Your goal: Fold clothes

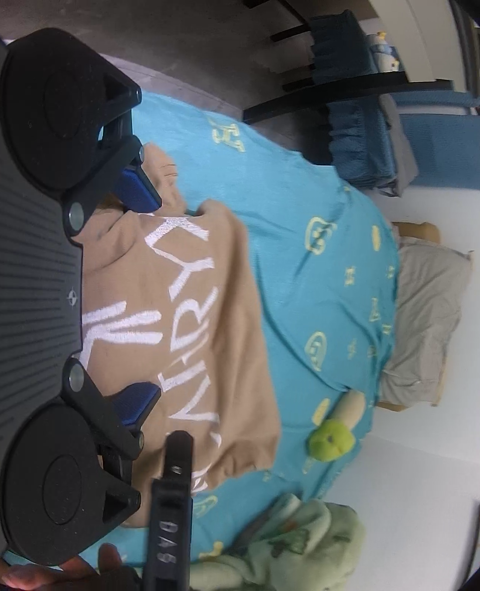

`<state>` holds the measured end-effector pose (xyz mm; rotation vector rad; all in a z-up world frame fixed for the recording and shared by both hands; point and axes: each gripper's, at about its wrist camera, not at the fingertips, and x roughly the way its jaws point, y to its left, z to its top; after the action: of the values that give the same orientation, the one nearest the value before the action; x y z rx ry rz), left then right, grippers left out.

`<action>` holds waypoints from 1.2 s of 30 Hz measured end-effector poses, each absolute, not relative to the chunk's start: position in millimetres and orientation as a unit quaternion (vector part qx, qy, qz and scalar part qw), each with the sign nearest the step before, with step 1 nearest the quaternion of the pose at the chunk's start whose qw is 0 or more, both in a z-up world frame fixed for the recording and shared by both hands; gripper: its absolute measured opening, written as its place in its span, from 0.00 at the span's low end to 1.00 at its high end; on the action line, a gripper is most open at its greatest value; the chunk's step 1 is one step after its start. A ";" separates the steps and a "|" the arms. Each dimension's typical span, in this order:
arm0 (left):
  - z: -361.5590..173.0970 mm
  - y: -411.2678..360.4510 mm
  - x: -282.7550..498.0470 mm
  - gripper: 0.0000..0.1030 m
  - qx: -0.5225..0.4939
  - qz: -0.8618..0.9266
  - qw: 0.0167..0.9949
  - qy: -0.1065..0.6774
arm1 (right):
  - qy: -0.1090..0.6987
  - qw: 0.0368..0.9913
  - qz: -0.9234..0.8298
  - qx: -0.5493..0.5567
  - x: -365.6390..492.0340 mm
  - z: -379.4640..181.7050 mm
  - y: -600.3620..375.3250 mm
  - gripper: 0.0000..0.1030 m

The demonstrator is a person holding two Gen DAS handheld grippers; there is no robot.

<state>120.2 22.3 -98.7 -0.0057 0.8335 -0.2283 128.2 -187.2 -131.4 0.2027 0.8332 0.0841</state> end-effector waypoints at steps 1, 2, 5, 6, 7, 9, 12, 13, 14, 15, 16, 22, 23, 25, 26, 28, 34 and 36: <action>-100.3 22.5 120.7 0.98 -0.003 -0.111 0.907 0.407 | 0.405 0.909 0.041 0.092 128.6 -134.4 -186.2 0.88; -99.9 23.0 119.7 0.98 -0.005 -0.110 0.907 0.406 | 0.405 0.909 0.041 0.092 128.3 -136.1 -186.6 0.88; -96.3 28.8 116.6 0.98 -0.028 -0.111 0.901 0.418 | 0.403 0.908 0.044 0.107 127.8 -137.8 -190.4 0.88; -94.7 32.0 114.5 0.98 -0.042 -0.112 0.898 0.424 | 0.403 0.908 0.045 0.109 127.3 -138.6 -190.8 0.88; -92.2 35.4 111.6 0.97 -0.058 -0.117 0.894 0.428 | 0.402 0.908 0.046 0.111 126.9 -139.4 -191.3 0.88; -86.5 41.5 103.7 0.97 -0.088 -0.124 0.889 0.432 | 0.404 0.907 0.046 0.114 127.3 -139.7 -191.5 0.88; -82.7 49.4 93.8 0.98 -0.137 -0.142 0.876 0.441 | 0.406 0.905 0.045 0.118 128.0 -139.9 -191.8 0.88; -84.6 52.9 93.4 0.98 -0.158 -0.146 0.867 0.450 | 0.407 0.905 0.045 0.119 128.2 -140.0 -191.6 0.88; -88.1 57.2 94.1 0.98 -0.185 -0.150 0.856 0.459 | 0.407 0.904 0.045 0.119 128.5 -140.2 -191.3 0.88; -93.5 62.4 95.5 0.97 -0.215 -0.152 0.844 0.468 | 0.408 0.904 0.045 0.120 128.8 -140.3 -191.2 0.88; -98.8 67.2 98.5 0.98 -0.240 -0.149 0.833 0.476 | 0.408 0.904 0.044 0.121 129.1 -140.4 -191.6 0.88; -127.7 83.0 112.6 0.96 -0.329 -0.127 0.779 0.518 | 0.411 0.902 0.042 0.128 130.0 -140.8 -192.6 0.88; -126.4 83.6 111.8 0.96 -0.328 -0.124 0.781 0.516 | 0.411 0.902 0.042 0.129 130.1 -140.8 -193.1 0.88; -122.0 83.3 107.8 0.96 -0.330 -0.131 0.784 0.509 | 0.410 0.901 0.042 0.133 129.9 -141.0 -194.1 0.88; -122.0 82.4 106.9 0.96 -0.332 -0.137 0.782 0.509 | 0.411 0.901 0.041 0.136 130.2 -141.2 -194.6 0.88; -125.2 80.8 107.2 0.97 -0.337 -0.144 0.774 0.516 | 0.412 0.899 0.039 0.142 131.1 -141.5 -195.8 0.88; -146.1 82.8 112.1 0.96 -0.405 -0.161 0.727 0.531 | 0.413 0.898 0.035 0.150 132.9 -142.5 -196.2 0.88; -147.8 83.8 114.8 0.96 -0.415 -0.158 0.730 0.520 | 0.413 0.897 0.035 0.152 133.4 -142.4 -196.2 0.88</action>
<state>114.8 83.8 -147.8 -0.9139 1.1445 -0.3481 133.4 -196.2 -142.4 0.3154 0.8554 0.0722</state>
